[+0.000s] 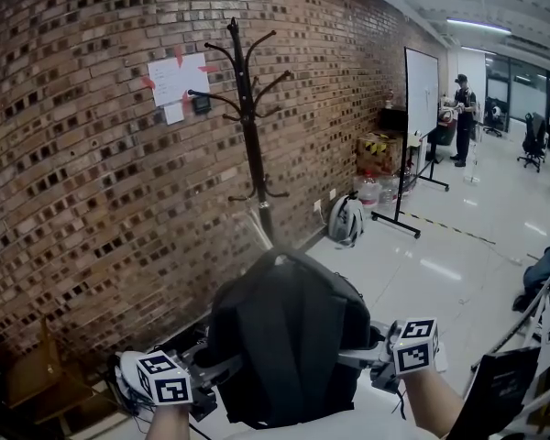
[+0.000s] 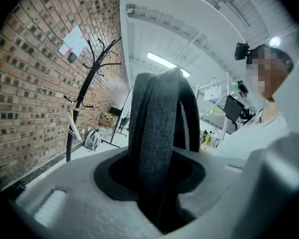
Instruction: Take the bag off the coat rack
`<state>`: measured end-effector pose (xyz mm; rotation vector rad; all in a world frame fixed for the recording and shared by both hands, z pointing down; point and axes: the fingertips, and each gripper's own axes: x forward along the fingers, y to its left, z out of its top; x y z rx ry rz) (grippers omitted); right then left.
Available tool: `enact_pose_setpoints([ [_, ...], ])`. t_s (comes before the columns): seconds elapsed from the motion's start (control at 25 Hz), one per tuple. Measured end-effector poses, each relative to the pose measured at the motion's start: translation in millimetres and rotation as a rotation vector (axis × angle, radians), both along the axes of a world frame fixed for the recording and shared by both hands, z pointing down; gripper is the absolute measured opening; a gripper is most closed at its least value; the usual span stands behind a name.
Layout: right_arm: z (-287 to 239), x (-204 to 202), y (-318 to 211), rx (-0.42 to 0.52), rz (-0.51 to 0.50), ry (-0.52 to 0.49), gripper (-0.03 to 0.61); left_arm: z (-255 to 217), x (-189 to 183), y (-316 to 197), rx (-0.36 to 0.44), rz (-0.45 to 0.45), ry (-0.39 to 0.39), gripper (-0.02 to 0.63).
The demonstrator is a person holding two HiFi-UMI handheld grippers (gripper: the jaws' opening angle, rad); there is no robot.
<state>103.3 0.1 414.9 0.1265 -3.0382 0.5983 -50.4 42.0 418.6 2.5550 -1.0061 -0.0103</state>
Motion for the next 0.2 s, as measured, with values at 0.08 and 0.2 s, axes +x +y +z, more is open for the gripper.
enact_pose_setpoints([
  [0.08,-0.2,1.7,-0.1,-0.001,-0.002,0.002,0.273,0.1,1.5,0.2,-0.001,-0.002,0.001,0.143],
  [0.2,-2.1,4.7,0.6,0.001,-0.007,0.005,0.273,-1.9,4.5,1.2,-0.003,-0.004,0.005,0.143],
])
